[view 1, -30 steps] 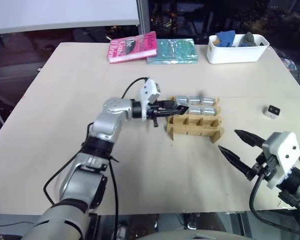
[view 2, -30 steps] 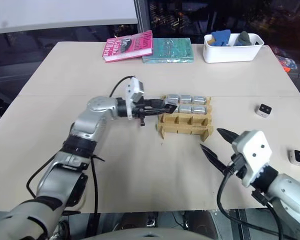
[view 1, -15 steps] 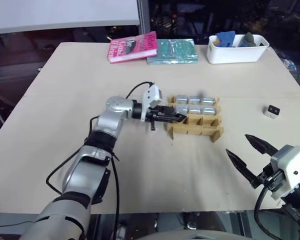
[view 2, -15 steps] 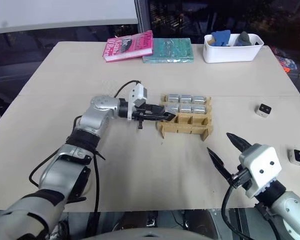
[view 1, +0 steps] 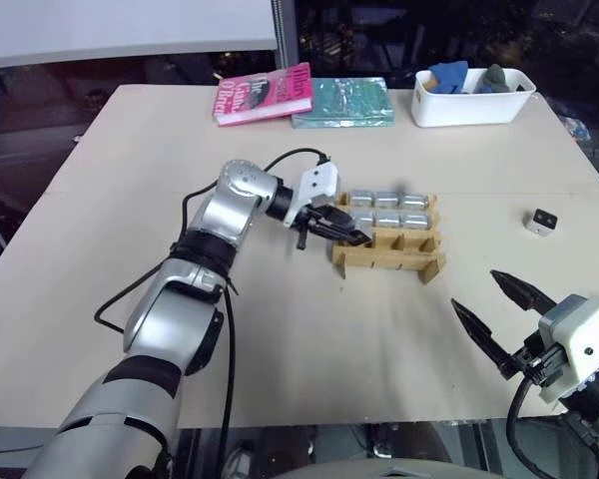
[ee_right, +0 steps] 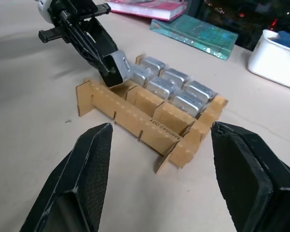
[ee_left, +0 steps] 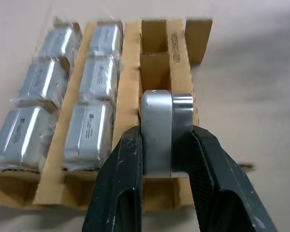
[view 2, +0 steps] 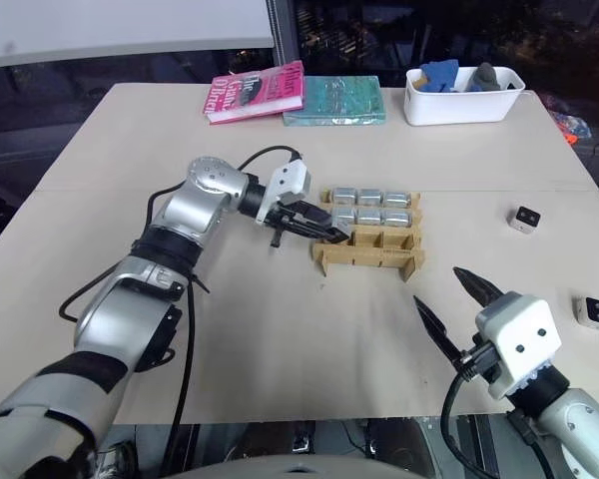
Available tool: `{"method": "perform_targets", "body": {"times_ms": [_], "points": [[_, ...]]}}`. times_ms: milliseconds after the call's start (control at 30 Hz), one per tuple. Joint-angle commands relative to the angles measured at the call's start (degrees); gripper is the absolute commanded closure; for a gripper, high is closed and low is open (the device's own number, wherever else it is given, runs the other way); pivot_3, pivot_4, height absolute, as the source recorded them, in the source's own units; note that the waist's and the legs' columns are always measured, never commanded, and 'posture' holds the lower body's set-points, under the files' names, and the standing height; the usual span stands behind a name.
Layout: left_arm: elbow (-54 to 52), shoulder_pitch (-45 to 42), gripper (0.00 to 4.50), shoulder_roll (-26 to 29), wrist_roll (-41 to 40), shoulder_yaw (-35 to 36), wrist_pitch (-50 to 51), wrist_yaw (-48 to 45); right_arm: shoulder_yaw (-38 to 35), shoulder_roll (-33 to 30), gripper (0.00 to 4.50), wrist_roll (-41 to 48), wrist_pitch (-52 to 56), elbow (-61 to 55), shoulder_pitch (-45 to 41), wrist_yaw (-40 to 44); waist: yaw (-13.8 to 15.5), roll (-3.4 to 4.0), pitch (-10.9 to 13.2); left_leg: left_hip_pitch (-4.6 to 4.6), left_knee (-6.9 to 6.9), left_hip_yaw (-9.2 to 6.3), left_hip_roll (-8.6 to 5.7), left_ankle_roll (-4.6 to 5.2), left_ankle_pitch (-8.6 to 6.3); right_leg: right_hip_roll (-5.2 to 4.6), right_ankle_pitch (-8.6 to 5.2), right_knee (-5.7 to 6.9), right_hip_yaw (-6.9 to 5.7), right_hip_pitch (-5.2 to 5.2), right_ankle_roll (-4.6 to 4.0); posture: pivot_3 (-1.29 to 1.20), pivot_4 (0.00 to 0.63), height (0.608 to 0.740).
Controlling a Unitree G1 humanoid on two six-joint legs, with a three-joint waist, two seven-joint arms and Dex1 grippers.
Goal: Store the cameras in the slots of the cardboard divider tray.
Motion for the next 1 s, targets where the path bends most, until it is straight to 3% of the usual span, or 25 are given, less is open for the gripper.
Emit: {"method": "perform_targets", "body": {"times_ms": [33,367,400,467,600,633,833,1000], "points": [[2.03,-2.79,3.60,0.35,2.67,-0.67,-2.06,0.03,0.19,-0.31,1.29,-1.37,-2.85,-1.98,1.47,-0.17,0.01,0.00,0.00,0.00,0.00,-0.01,0.00,0.00,0.00,0.00,0.00,-0.01,-0.01,0.00,0.00,0.00,0.150,0.740],[7.83,-6.22,3.60,-0.85,6.02,-1.55,-5.95,-0.44,1.84,0.01,1.29,-3.78,-4.22,-1.98,2.30,-1.02,-0.05,0.00,0.00,0.01,0.05,0.01,0.00,0.00,0.00,0.00,0.00,0.05,0.01,0.00,0.01,0.00,0.150,0.740],[7.96,-6.34,2.71,-1.15,5.82,-1.21,-5.92,-0.11,1.97,0.05,1.25,-3.93,-4.38,-1.98,2.43,-1.09,-0.06,0.00,0.00,0.01,0.05,0.01,0.00,0.00,0.00,0.00,0.00,0.05,0.01,0.00,0.01,0.00,0.150,0.740],[7.81,-6.43,2.09,-1.37,5.58,-0.74,-5.69,-0.06,2.09,0.04,1.25,-4.08,-4.68,-1.98,2.70,-1.27,-0.02,0.00,0.00,0.01,0.06,0.00,0.00,0.00,0.00,0.00,0.00,0.05,0.01,0.00,0.00,0.00,0.150,0.740],[5.33,-6.02,0.19,-1.79,2.81,2.06,-4.38,1.24,1.83,-0.20,1.25,-3.88,-4.95,-1.98,3.27,-1.92,0.08,-0.01,0.00,-0.01,0.06,-0.01,0.01,0.00,0.00,-0.01,0.00,0.04,0.00,0.00,0.00,0.00,0.150,0.740],[4.27,-6.13,0.04,-1.95,1.40,3.48,-2.88,1.69,1.56,-0.16,1.25,-3.70,-4.47,-1.98,3.28,-2.14,0.08,-0.01,0.00,-0.02,0.08,-0.02,0.01,0.00,0.00,-0.02,0.00,0.05,-0.01,0.00,0.00,0.00,0.150,0.740],[-6.44,-3.01,0.04,-2.30,-8.16,11.67,4.82,2.82,-2.64,3.99,1.25,-3.11,4.60,-1.98,3.09,-5.77,0.01,0.00,0.00,-0.06,0.11,-0.06,0.02,0.00,0.00,-0.03,0.00,0.05,-0.03,0.00,0.00,0.00,0.150,0.740],[-25.31,8.47,0.04,-1.55,-18.23,16.46,14.18,4.53,-5.91,8.85,1.25,-7.15,18.09,2.48,-1.36,-10.02,-0.32,0.08,-0.04,0.05,0.11,0.01,0.10,-0.02,0.01,-0.03,0.01,0.13,0.09,0.02,-0.02,0.00,0.150,0.740]]}}
